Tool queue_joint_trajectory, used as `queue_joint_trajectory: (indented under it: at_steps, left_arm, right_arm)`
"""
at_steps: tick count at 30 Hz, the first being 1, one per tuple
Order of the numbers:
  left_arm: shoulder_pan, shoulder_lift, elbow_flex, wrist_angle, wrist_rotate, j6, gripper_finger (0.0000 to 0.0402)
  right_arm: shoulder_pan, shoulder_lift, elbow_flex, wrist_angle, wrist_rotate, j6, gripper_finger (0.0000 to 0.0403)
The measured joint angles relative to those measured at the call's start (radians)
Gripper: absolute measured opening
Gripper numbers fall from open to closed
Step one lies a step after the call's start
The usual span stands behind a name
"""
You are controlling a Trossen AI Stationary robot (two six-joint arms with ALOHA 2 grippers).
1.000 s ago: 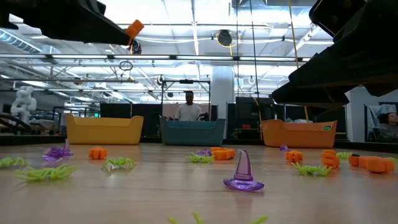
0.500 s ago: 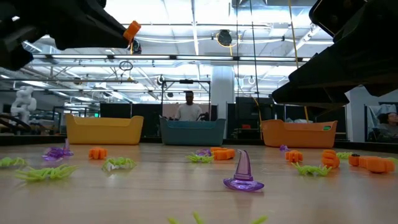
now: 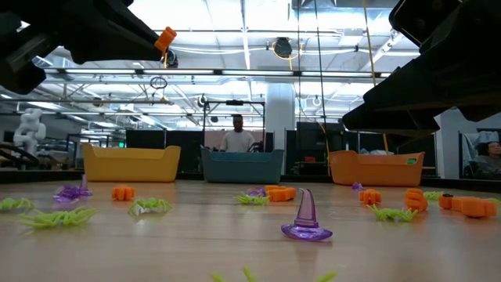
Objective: Sort Halloween decoration
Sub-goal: Put the orange skeleton toy into the yellow bin
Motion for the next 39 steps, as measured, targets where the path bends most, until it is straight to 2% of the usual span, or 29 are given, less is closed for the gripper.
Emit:
queue_joint_trajectory:
  at_steps: [20, 27, 34, 39]
  left_arm:
    - [0.0, 0.0, 0.0, 0.0, 0.007, -0.01, 0.0022]
    - [0.0, 0.0, 0.0, -0.001, 0.009, -0.183, 0.0022]
    - [0.0, 0.0, 0.0, 0.037, 0.004, -0.474, 0.0022]
    - [0.013, 0.0, 0.025, 0.096, -0.12, -0.653, 0.0022]
  right_arm:
    - [0.0, 0.0, 0.0, 0.0, 0.0, 0.0, 0.0137]
    - [0.0, 0.0, 0.0, 0.0, 0.0, 0.0, 0.0137]
    - [0.0, 0.0, 0.0, 0.0, 0.0, 0.0, 0.0137]
    - [0.0, 0.0, 0.0, 0.0, 0.0, 0.0, 0.0137]
